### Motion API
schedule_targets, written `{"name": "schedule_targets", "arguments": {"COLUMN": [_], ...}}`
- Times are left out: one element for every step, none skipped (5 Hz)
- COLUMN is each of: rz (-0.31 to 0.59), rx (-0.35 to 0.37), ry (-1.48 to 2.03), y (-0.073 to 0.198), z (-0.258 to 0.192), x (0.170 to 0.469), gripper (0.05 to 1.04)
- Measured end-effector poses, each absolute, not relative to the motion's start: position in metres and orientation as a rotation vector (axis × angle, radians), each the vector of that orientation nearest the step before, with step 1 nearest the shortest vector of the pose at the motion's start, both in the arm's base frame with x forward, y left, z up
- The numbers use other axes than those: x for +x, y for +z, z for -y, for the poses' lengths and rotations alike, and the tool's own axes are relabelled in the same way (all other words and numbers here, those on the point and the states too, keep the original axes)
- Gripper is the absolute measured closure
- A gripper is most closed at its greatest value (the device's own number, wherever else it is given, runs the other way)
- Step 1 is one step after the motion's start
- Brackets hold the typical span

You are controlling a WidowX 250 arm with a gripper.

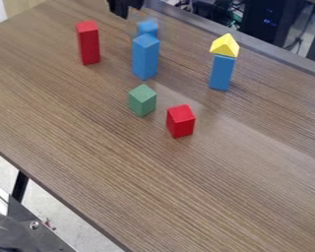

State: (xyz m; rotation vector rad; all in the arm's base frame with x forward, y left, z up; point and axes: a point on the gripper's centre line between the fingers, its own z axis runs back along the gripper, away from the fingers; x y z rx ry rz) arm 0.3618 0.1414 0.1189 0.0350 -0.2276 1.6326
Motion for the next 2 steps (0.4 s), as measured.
{"name": "schedule_targets", "arguments": {"rz": [0.224, 0.28], "rx": [0.042, 0.034], "ry": [1.634, 1.574], "y": [0.123, 0.153], "z": [-0.142, -0.138], "x": [0.361, 0.363], "gripper": [0.256, 0.075]}}
